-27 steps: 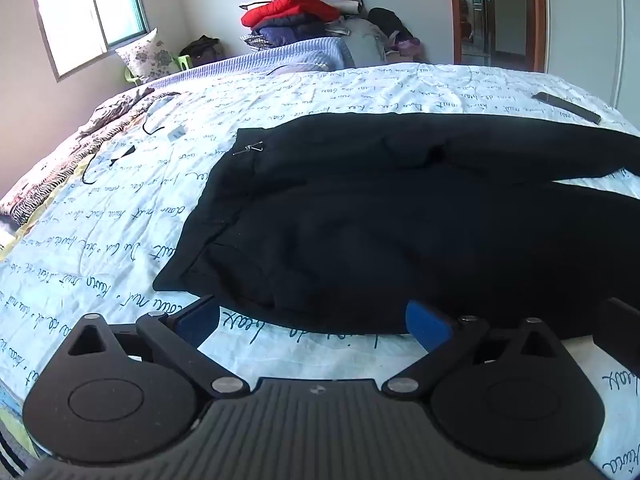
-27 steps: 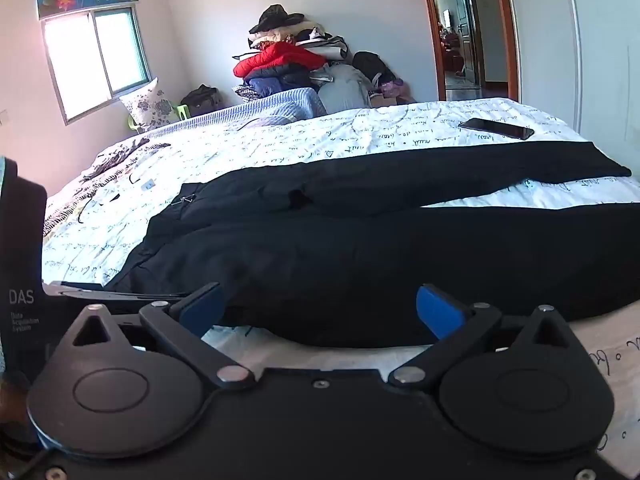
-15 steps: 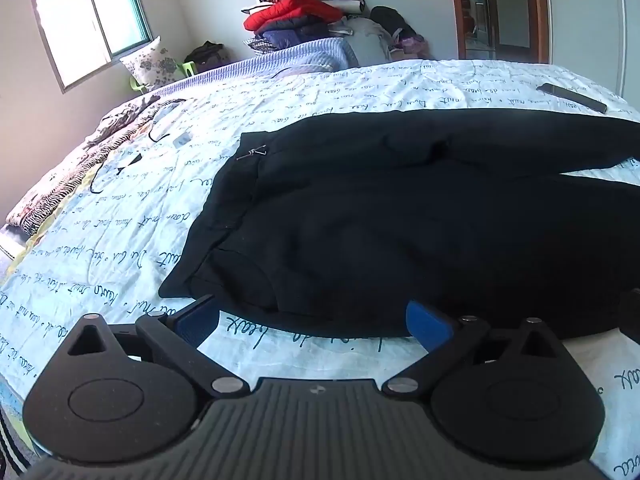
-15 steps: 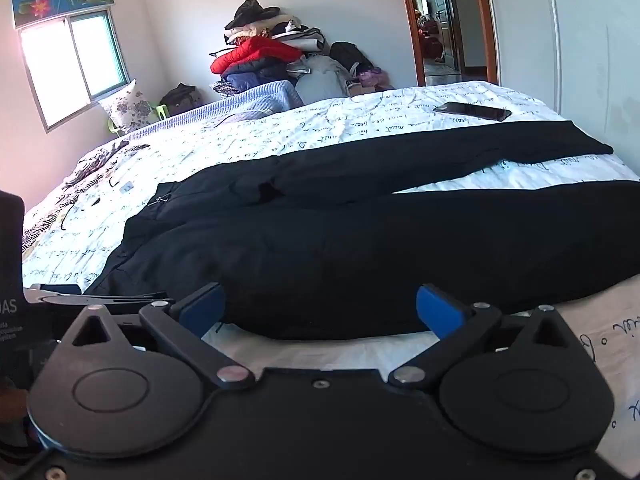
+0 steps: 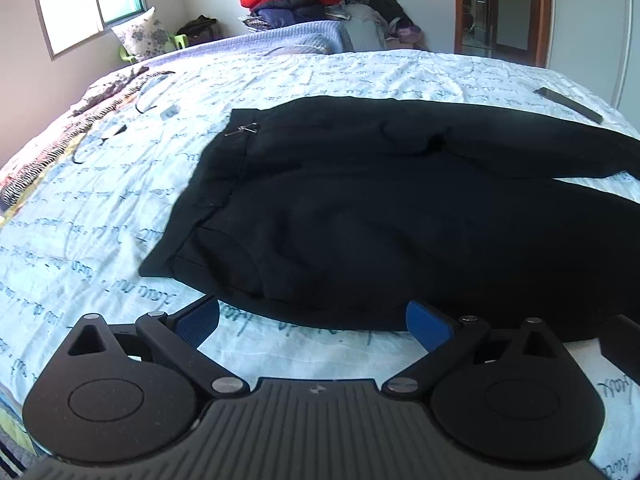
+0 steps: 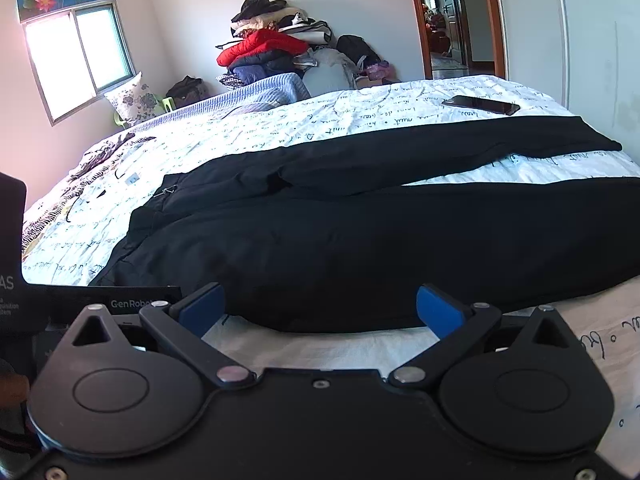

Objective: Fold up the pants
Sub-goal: 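Move both grippers toward the black trousers lying on the bed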

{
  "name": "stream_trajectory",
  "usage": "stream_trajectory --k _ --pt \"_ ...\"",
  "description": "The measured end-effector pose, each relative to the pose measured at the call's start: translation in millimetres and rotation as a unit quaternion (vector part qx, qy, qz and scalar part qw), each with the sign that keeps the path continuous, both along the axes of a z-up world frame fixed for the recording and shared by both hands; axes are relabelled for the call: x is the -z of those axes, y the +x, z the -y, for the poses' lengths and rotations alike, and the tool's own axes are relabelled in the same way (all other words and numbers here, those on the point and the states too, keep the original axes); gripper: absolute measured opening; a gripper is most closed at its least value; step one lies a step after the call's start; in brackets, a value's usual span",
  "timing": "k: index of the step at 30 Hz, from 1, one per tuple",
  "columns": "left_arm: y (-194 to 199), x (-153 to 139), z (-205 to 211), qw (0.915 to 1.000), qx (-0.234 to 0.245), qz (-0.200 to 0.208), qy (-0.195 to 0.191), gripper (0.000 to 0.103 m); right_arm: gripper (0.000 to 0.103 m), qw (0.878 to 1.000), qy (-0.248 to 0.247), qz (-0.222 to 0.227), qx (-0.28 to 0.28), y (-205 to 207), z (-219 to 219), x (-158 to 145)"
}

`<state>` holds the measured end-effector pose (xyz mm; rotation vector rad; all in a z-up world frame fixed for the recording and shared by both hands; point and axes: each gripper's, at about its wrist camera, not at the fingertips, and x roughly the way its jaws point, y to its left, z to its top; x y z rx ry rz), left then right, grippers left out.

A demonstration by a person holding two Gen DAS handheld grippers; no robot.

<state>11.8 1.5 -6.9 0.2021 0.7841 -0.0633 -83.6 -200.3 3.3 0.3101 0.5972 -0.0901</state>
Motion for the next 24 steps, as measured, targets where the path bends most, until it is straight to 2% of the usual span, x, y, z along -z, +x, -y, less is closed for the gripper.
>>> stream_trajectory --k 6,13,24 --pt "3 -6 1 0.9988 -0.019 0.03 0.034 0.102 0.103 1.0 0.003 -0.001 -0.007 1 -1 2" --pt "2 -15 7 0.9912 -0.046 0.085 0.091 0.102 0.103 1.0 0.008 -0.003 -0.011 1 1 4" --pt "2 -16 12 0.9842 -0.061 0.103 0.131 0.102 0.103 1.0 0.012 -0.004 -0.013 2 2 7"
